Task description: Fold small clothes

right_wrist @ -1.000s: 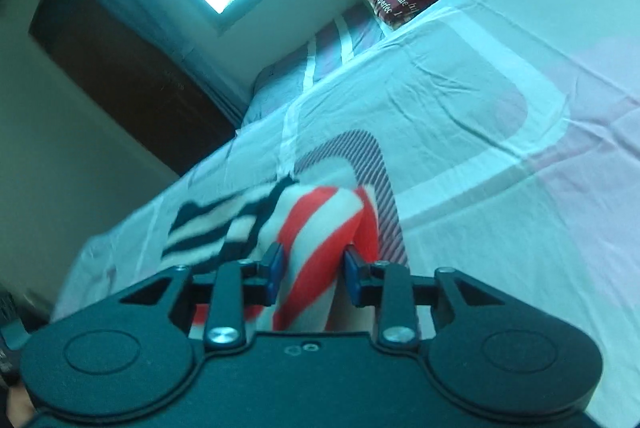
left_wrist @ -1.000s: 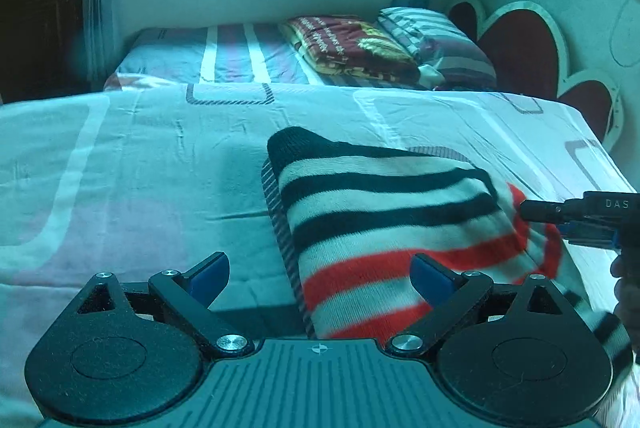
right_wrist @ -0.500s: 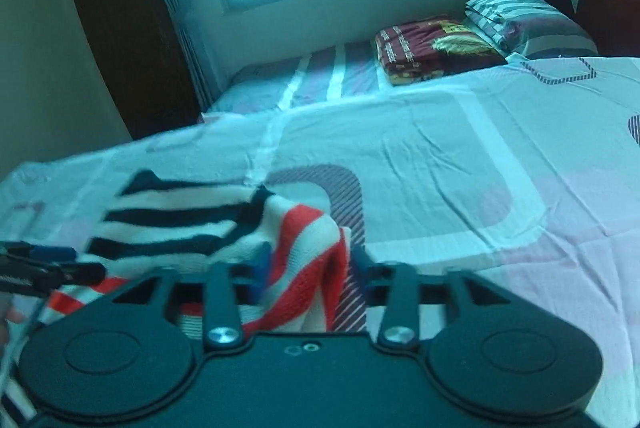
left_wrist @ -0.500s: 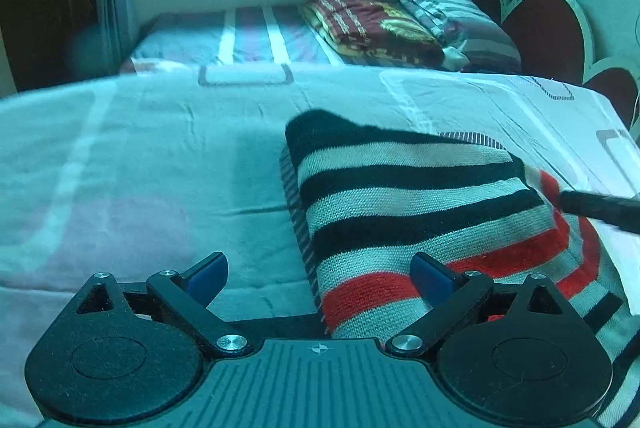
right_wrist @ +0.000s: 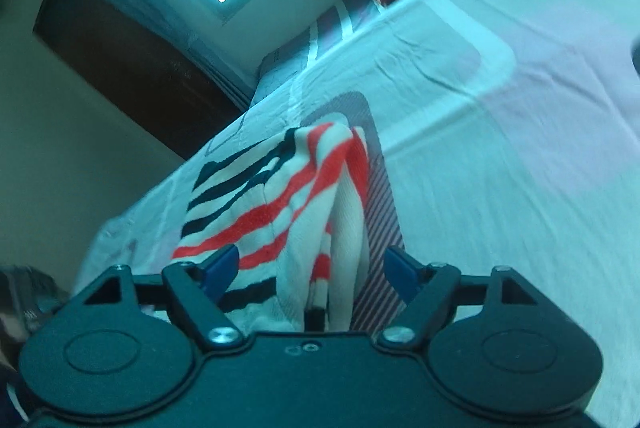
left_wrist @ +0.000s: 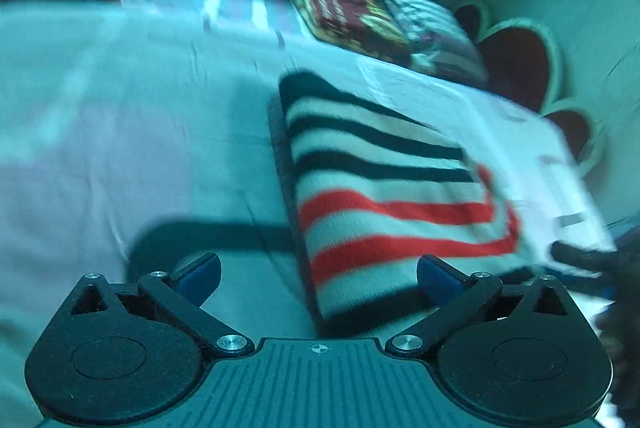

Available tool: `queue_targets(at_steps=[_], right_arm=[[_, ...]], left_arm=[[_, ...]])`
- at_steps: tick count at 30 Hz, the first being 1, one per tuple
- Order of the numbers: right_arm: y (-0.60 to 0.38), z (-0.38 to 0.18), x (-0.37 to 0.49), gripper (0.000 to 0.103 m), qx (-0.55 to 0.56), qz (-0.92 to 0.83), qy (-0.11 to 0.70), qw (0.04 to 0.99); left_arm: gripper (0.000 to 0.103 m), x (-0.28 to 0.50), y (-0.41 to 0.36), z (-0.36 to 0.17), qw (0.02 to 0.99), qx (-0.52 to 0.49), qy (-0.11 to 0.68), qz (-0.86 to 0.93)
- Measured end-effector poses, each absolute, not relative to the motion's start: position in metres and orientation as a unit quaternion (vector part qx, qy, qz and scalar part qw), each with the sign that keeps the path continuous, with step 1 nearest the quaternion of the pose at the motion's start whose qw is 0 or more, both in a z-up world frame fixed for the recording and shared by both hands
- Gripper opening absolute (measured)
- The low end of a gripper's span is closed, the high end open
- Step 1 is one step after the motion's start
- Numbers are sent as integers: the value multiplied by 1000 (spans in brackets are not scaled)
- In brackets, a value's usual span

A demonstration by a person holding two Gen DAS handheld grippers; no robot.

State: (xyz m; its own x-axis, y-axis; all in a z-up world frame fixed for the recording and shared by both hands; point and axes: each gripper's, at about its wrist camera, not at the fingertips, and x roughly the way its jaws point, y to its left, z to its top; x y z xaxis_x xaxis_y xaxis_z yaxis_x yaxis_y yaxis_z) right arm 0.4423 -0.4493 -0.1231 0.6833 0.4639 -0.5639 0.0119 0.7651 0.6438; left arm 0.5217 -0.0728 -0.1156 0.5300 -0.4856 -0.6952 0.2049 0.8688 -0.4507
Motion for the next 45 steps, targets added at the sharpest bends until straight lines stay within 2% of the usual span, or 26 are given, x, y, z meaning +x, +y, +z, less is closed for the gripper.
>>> queue_targets(at_steps=[3, 6, 12, 17, 20, 25, 29, 33, 36, 37, 38, 40, 43, 45], right_arm=[[-459, -135, 438, 80, 360, 138, 385, 838], [-461, -145, 440, 80, 383, 157, 397, 819], [-456, -154, 452, 75, 373, 173, 414, 812], [-451, -154, 463, 74, 355, 200, 422, 810], [-446, -155, 471, 69, 350, 210, 426, 807], [-433, -152, 482, 68, 333, 218, 429, 811], [-421, -143, 481, 54, 276, 200, 437, 832], [-414, -138, 481, 53, 242, 197, 446, 839], [-408, -136, 483, 65, 239, 204, 444, 839], [-406, -136, 483, 75, 238, 213, 443, 838], [-403, -135, 482, 80, 231, 218, 440, 840], [-394, -134, 482, 82, 212, 220, 433, 848], [-393, -133, 479, 75, 203, 218, 425, 855], [-412, -140, 481, 62, 251, 219, 421, 844]], left_arm=[[103, 522, -59, -128, 829, -222, 458, -231], [91, 523, -63, -135, 816, -225, 469, -252], [91, 534, -72, -145, 798, -238, 479, -276], [91, 545, -86, -145, 793, -228, 481, -296], [91, 552, -91, -146, 794, -227, 477, -301], [90, 557, -102, -144, 804, -208, 471, -298], [80, 555, -123, -134, 831, -138, 463, -275], [75, 552, -126, -130, 838, -118, 458, -272], [74, 550, -124, -129, 838, -117, 457, -274], [74, 551, -124, -128, 838, -114, 457, -276], [74, 552, -122, -129, 836, -116, 459, -277], [74, 552, -122, -130, 836, -117, 459, -277], [75, 552, -125, -130, 838, -114, 457, -276], [74, 552, -123, -131, 838, -115, 456, -279]])
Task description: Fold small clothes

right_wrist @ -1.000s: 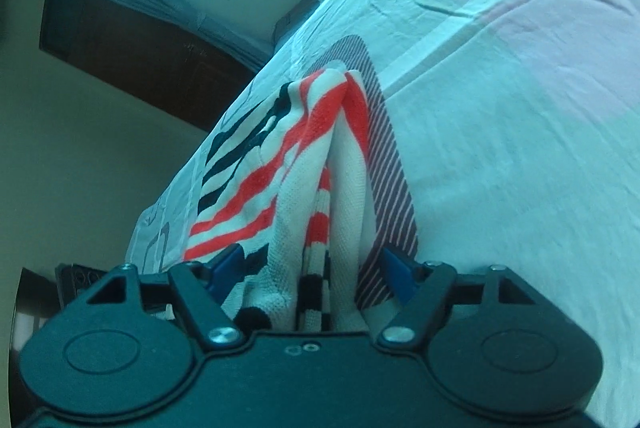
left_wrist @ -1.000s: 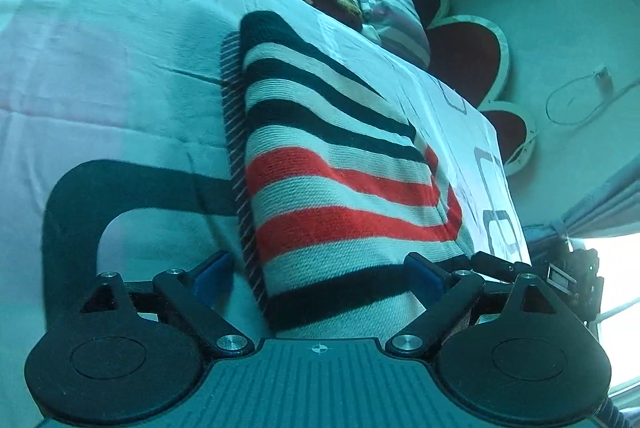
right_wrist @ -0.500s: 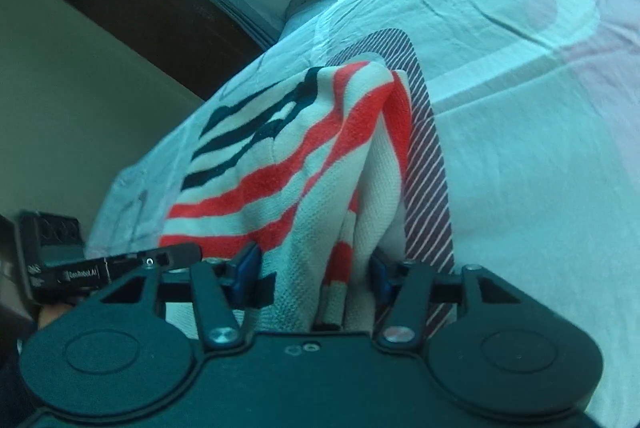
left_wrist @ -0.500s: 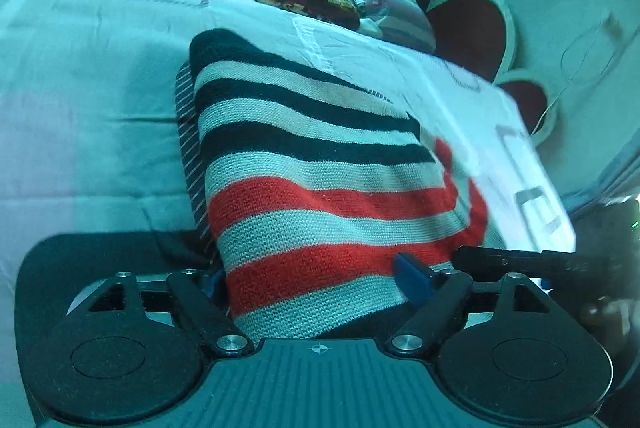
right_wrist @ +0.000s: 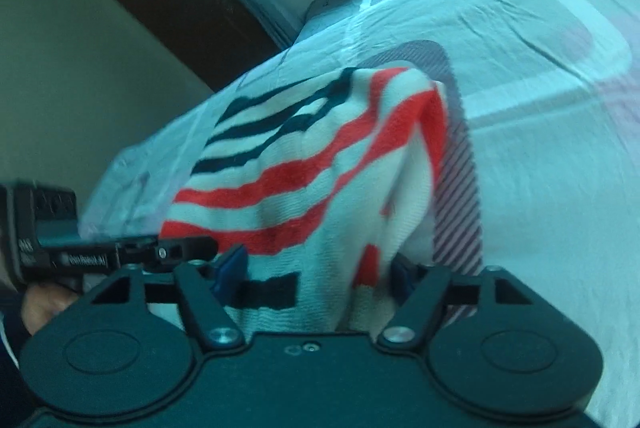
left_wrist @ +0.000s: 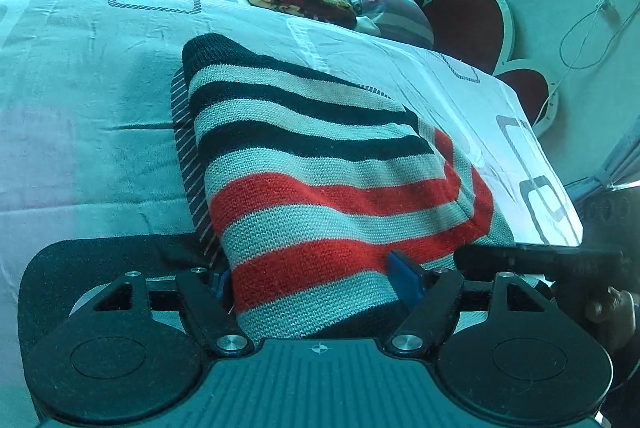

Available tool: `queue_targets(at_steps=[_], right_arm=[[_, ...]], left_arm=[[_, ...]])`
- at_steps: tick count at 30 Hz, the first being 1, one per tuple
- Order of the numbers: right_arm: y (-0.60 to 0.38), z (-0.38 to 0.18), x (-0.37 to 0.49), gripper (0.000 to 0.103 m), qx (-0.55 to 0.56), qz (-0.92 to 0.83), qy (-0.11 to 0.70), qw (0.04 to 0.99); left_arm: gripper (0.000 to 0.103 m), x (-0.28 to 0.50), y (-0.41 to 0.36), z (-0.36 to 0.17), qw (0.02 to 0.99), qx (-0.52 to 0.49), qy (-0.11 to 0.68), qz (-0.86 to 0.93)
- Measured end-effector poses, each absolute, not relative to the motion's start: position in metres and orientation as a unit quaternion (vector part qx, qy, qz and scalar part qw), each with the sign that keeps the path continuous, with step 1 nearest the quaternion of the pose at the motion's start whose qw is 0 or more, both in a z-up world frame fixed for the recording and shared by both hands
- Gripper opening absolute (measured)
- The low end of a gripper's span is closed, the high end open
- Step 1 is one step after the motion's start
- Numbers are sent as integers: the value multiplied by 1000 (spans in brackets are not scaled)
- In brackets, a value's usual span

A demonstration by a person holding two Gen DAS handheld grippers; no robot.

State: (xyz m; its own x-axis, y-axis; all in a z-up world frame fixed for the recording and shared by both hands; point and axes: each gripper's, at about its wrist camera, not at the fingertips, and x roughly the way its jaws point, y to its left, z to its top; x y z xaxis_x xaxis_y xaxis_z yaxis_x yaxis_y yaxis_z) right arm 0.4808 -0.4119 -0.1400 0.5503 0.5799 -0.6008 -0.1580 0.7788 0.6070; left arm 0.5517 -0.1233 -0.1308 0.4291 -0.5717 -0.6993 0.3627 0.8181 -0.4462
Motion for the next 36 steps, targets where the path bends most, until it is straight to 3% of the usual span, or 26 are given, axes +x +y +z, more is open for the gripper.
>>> queue_targets(at_steps=[1, 2, 7, 9, 13, 17, 20, 28, 36], right_arm=[[-421, -144, 481, 51, 268, 217, 422, 838], [-427, -147, 480, 50, 282, 221, 423, 832], [-427, -147, 485, 57, 277, 231, 427, 829], [-418, -143, 485, 49, 247, 220, 426, 842], [-380, -122, 468, 38, 108, 194, 401, 889], [-359, -106, 455, 34, 55, 168, 382, 907], [-352, -91, 445, 33, 69, 164, 372, 911], [-292, -57, 426, 33, 50, 162, 350, 921], [-176, -46, 428, 33, 72, 205, 336, 916]], left_arm=[[74, 552, -123, -131, 837, -114, 455, -281], [75, 553, -124, -131, 837, -112, 455, -282], [75, 553, -126, -130, 839, -104, 453, -283], [74, 550, -128, -129, 843, -98, 448, -281], [59, 543, -134, -120, 854, -77, 436, -273], [53, 532, -146, -102, 869, -23, 416, -267], [50, 528, -137, -88, 868, -40, 407, -281], [50, 510, -67, -57, 871, -62, 383, -302], [50, 488, 67, -29, 890, -49, 370, -262]])
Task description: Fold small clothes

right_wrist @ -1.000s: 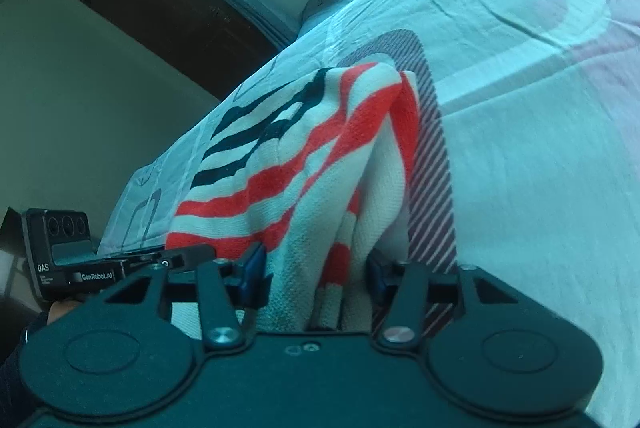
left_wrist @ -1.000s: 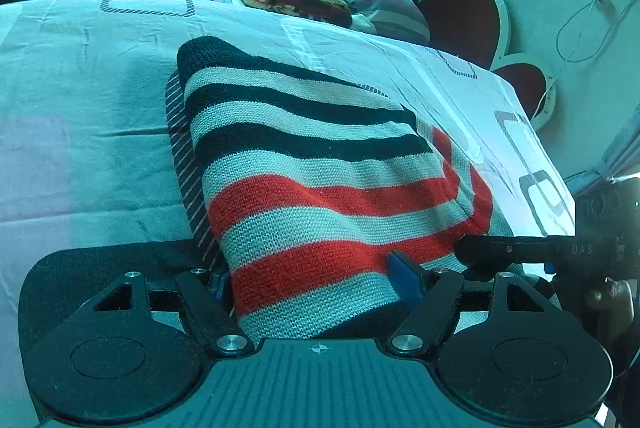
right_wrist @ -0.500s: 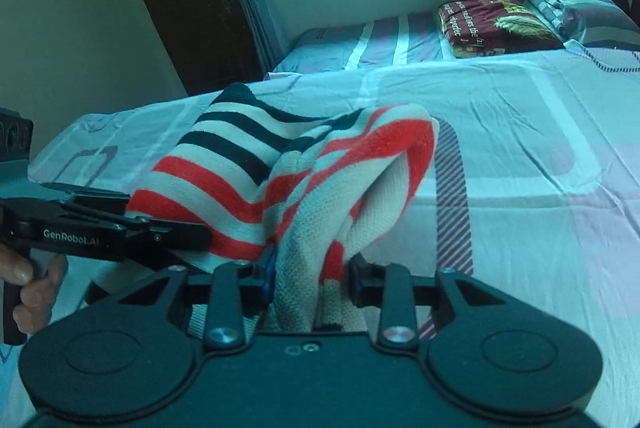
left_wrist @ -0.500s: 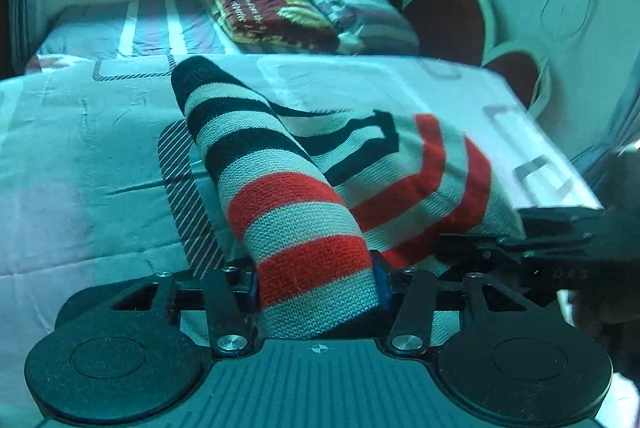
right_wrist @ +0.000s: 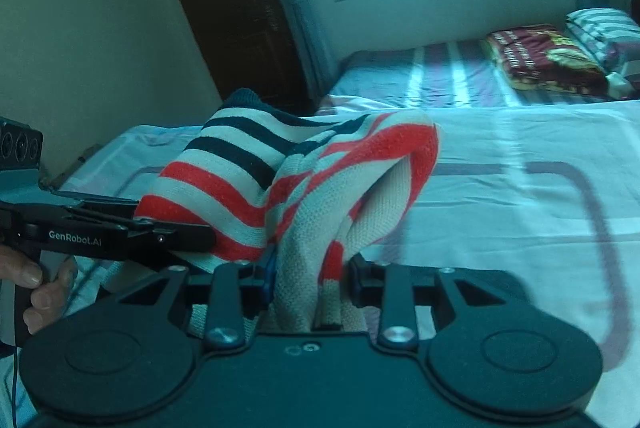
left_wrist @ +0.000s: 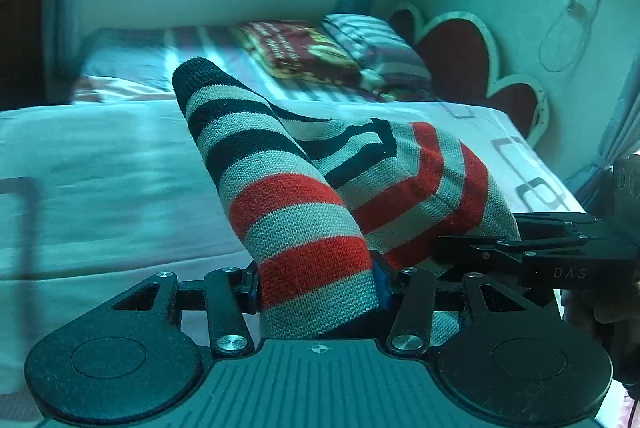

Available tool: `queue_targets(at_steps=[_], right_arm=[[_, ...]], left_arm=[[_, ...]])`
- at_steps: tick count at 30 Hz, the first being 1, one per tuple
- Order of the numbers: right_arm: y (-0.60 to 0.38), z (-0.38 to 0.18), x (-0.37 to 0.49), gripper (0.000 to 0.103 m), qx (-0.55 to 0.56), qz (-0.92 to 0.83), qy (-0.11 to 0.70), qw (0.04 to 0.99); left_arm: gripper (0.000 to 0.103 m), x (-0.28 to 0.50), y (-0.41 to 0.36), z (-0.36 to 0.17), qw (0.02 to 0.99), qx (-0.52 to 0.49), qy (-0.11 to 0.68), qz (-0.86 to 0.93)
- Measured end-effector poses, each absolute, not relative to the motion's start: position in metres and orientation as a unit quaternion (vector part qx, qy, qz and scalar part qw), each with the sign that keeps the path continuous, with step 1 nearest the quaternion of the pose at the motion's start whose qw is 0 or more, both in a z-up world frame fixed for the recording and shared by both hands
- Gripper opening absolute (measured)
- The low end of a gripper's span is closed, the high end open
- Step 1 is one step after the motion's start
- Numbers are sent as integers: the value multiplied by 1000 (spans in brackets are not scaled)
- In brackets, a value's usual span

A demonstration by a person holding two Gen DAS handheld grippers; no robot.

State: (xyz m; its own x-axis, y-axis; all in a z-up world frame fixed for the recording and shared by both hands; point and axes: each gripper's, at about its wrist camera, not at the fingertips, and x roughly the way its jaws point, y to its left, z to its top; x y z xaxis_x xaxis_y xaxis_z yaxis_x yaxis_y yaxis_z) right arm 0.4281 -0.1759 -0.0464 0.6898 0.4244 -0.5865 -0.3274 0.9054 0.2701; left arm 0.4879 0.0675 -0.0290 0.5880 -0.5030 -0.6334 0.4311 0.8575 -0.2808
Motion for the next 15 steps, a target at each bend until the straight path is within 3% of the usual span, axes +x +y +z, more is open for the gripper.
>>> queue_targets(at_steps=[6, 15], right_arm=[[-86, -61, 442, 33, 87, 254, 345, 899], [5, -93, 456, 33, 85, 310, 385, 865]], left_arm=[[50, 475, 168, -33, 900, -53, 378, -211], [50, 446, 274, -86, 897, -103, 399, -162]])
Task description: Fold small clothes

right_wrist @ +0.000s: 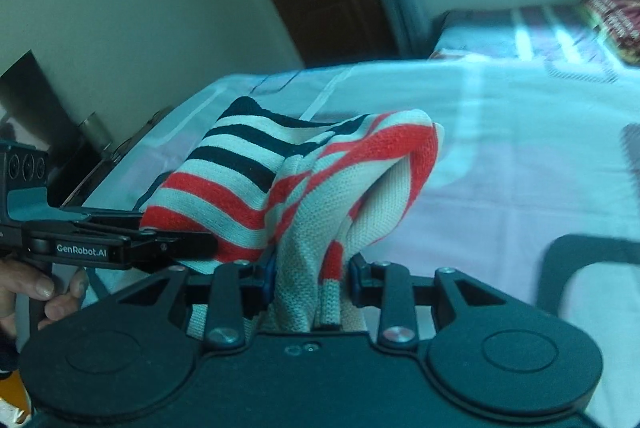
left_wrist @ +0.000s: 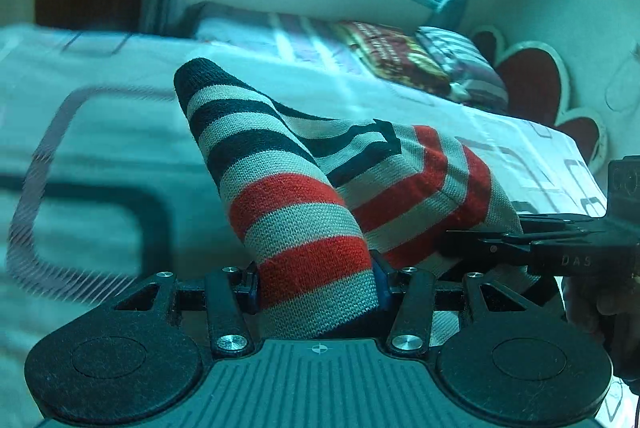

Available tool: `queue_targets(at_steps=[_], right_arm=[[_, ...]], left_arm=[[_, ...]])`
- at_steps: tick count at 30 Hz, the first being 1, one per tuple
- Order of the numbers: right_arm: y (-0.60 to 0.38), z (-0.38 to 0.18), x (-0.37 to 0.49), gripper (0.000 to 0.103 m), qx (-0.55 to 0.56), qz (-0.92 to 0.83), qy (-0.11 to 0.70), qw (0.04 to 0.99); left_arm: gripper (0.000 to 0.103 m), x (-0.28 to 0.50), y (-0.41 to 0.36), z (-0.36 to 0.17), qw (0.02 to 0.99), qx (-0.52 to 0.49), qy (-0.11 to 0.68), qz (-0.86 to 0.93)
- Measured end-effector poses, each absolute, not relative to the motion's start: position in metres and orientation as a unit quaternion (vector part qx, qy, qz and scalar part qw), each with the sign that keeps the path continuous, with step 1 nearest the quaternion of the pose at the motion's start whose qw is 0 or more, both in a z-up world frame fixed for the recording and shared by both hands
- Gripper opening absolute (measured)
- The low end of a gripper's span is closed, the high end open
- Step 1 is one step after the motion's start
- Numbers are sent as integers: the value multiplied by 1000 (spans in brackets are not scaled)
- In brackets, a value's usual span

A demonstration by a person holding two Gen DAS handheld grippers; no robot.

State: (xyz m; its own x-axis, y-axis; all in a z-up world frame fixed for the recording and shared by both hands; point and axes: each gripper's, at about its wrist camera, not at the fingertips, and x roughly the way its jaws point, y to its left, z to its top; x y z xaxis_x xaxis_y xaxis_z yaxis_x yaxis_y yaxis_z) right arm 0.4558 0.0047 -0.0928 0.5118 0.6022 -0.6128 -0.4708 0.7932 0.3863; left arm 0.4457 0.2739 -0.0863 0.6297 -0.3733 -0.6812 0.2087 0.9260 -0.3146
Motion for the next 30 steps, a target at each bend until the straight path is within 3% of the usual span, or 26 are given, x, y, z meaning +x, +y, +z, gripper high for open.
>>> queue_targets(at_steps=[6, 9, 10, 13, 16, 19, 21, 22, 23, 26, 30], right_arm=[[10, -133, 462, 35, 124, 294, 430, 844], [-6, -145, 462, 36, 177, 303, 436, 829], [-5, -145, 462, 36, 174, 306, 436, 829], [-3, -138, 462, 39, 155, 312, 439, 828], [-2, -125, 459, 48, 107, 311, 432, 840], [-13, -122, 458, 52, 93, 302, 430, 846], [-22, -112, 454, 56, 78, 291, 421, 856], [-23, -104, 450, 49, 68, 288, 411, 862], [-23, -94, 444, 34, 54, 290, 399, 868], [-12, -70, 426, 13, 13, 311, 359, 880], [23, -72, 408, 12, -77, 341, 342, 872]], left_arm=[[55, 436, 308, -136, 881, -188, 408, -147], [67, 432, 309, -146, 889, -193, 392, -138], [72, 429, 309, -149, 893, -190, 386, -133], [73, 425, 311, -156, 897, -200, 372, -132], [73, 426, 310, -150, 900, -186, 374, -122], [92, 417, 304, -133, 913, -137, 373, -88], [95, 409, 307, -125, 920, -118, 368, -71], [95, 406, 308, -119, 922, -112, 365, -63], [95, 401, 308, -112, 926, -105, 358, -52], [94, 390, 303, -101, 935, -99, 337, -44], [94, 381, 286, -103, 937, -87, 334, -61]])
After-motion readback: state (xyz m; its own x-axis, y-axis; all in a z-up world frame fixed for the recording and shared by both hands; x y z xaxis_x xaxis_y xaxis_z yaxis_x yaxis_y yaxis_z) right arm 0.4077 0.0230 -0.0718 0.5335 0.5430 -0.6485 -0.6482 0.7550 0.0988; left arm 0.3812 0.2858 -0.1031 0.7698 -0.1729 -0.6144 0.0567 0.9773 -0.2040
